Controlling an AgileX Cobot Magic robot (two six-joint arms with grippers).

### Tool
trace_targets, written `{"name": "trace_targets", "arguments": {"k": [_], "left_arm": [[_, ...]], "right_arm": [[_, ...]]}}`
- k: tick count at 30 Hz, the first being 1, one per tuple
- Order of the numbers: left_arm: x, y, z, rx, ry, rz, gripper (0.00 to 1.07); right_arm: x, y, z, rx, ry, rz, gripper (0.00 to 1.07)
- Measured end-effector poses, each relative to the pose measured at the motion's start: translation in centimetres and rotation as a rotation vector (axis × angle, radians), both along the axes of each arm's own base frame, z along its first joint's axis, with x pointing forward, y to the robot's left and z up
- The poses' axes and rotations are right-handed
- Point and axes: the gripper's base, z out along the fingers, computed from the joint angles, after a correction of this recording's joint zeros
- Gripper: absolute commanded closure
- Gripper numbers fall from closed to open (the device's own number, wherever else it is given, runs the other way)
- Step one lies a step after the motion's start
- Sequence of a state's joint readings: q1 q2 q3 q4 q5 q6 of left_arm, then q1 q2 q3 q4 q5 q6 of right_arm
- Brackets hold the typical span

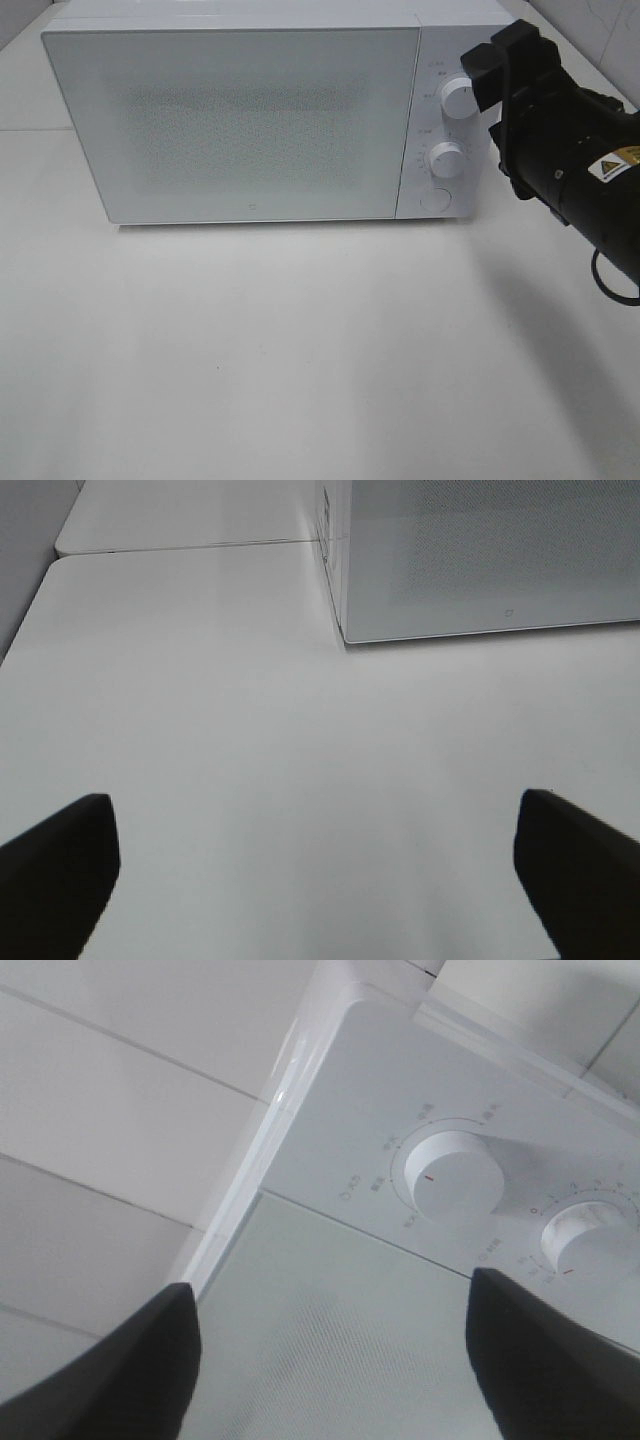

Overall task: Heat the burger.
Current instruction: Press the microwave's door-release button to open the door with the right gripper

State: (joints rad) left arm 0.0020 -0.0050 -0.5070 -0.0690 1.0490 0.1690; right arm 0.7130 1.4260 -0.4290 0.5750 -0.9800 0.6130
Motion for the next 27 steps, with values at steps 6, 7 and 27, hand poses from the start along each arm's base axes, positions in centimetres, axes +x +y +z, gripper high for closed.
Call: {"name": "trace_targets", "arguments": {"k": [6,7,27], "left_arm": [[0.0,0.0,0.0,0.000,0.000,0.000,0.02],[0.0,0.0,0.0,0.000,0.000,0.000,0.02],[0.0,0.0,0.0,0.000,0.000,0.000,0.02]], "right_arm": [[-1.3,-0.2,1.3,-0.290,-0.025,0.124,0.37],[-1.5,-0.1,1.4,-0.324,-0.028,0.145,0.37],[-2.1,0.9,3.5,-1.010,0.256,0.697,0.35]]}}
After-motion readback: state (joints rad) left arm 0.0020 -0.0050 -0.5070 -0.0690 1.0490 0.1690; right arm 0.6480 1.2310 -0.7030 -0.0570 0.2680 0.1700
